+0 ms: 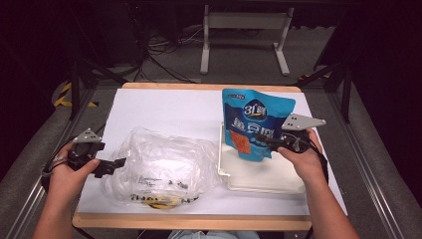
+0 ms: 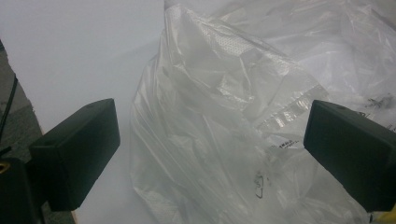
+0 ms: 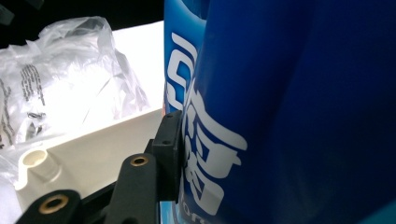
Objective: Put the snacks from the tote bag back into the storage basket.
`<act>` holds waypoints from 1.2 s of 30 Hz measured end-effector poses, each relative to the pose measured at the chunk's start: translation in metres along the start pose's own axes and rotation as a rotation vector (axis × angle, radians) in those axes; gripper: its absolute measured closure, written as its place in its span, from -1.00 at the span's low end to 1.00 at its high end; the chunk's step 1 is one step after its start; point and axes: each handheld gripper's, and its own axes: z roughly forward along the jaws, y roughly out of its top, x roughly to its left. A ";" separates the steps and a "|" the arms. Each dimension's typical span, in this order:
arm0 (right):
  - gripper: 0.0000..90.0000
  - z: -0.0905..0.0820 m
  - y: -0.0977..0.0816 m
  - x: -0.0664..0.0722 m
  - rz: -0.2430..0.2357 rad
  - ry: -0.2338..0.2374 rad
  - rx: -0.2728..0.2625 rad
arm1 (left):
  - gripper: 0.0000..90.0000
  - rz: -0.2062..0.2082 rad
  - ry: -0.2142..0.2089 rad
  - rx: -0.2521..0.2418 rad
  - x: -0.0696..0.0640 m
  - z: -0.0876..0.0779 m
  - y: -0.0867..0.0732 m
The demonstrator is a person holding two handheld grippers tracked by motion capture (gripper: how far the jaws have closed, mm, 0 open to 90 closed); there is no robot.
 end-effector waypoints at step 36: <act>0.17 0.012 -0.022 -0.003 0.005 0.027 0.000 | -0.90 0.001 0.006 -0.005 -0.002 -0.001 0.000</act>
